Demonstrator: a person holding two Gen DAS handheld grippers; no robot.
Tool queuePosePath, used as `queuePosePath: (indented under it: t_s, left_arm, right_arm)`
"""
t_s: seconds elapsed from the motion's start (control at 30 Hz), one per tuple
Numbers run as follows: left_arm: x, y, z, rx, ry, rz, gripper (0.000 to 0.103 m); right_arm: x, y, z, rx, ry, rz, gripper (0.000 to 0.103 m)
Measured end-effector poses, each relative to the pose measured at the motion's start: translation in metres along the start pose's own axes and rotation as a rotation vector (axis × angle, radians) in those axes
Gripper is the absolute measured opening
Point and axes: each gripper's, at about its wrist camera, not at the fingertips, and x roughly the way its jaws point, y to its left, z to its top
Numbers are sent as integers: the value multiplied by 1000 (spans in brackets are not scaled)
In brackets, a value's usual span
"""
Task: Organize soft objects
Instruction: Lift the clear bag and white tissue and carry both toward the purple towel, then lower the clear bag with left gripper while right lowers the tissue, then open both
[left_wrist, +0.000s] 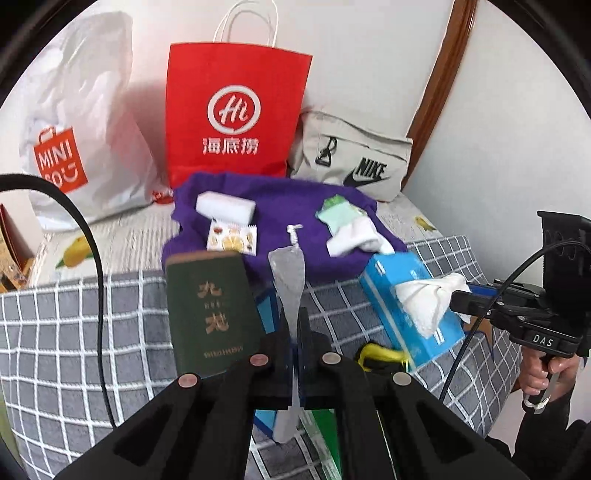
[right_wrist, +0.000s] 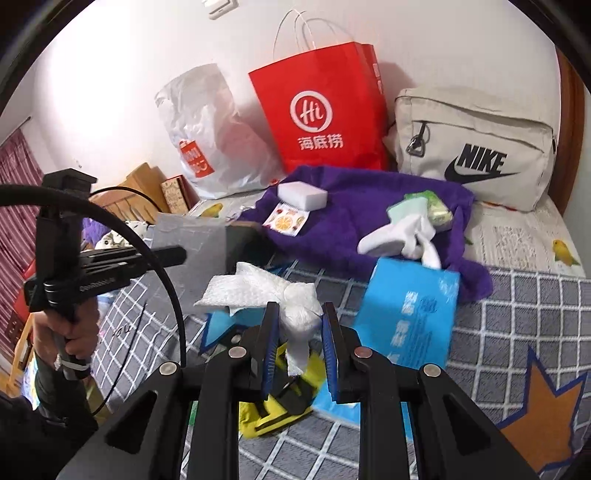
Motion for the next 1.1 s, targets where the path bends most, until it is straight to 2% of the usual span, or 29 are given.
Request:
queuePosePath:
  t_s: [0.13, 0.37, 0.63, 0.8, 0.93, 1.1]
  left_arm:
    - [0, 6, 18, -4, -18, 17, 2]
    - [6, 16, 55, -3, -50, 27, 3]
    - [33, 27, 103, -8, -62, 7, 2]
    - [55, 31, 127, -11, -57, 7, 2]
    - [77, 36, 142, -26, -54, -3, 3]
    - [99, 43, 143, -45, -26, -5, 2]
  right_arm:
    - [3, -9, 17, -8, -16, -19, 22]
    - [13, -26, 67, -25, -67, -78, 22]
    - [48, -53, 122, -1, -97, -169, 22]
    - [86, -77, 142, 34, -62, -200, 22]
    - [113, -91, 146, 63, -17, -172, 22]
    - [145, -100, 139, 66, 60, -132, 22]
